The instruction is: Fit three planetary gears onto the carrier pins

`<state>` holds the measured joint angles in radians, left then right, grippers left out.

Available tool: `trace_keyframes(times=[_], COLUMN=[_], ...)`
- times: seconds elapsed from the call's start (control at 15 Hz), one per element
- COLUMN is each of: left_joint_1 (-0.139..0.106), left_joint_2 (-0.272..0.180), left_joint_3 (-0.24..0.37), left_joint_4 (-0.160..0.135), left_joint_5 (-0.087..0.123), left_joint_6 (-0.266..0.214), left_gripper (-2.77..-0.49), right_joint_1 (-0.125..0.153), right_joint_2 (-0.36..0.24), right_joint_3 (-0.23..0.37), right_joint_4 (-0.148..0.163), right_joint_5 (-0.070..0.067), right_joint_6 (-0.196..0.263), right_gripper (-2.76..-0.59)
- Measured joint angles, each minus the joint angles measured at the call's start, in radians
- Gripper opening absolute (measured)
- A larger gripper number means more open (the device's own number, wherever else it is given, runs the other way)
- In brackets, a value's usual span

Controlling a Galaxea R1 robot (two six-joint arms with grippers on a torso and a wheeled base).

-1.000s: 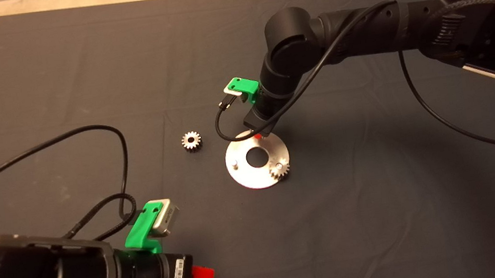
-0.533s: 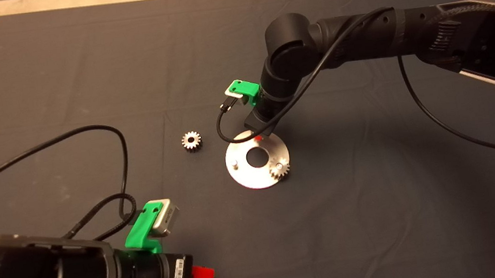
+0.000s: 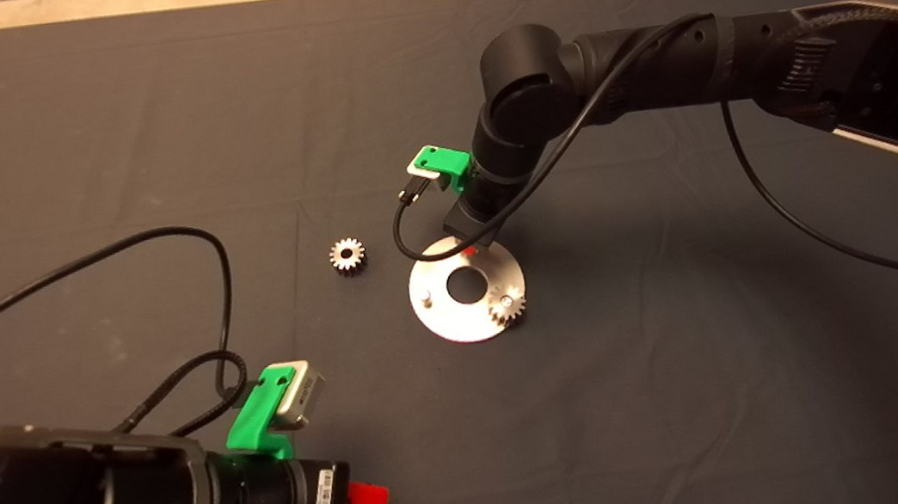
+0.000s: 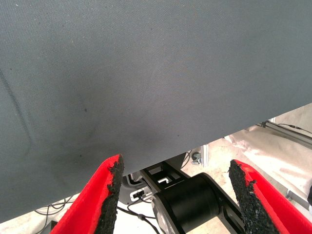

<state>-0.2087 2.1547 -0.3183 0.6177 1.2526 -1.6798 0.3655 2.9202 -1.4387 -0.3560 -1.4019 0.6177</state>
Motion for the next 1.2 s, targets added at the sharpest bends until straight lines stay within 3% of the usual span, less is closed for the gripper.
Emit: trace_keyframes(times=[1.2], left_joint_1=[-0.014], left_joint_2=[-0.002], left_joint_3=[0.0], left_joint_4=[0.0], left_joint_5=[0.0], left_joint_6=[0.0], left_gripper=[-1.77], right_joint_1=[0.0], right_joint_2=[0.0], right_joint_3=[-0.001], right_joint_4=[0.0], right_joint_5=[0.001], right_joint_6=[-0.001], right_gripper=[-2.33])
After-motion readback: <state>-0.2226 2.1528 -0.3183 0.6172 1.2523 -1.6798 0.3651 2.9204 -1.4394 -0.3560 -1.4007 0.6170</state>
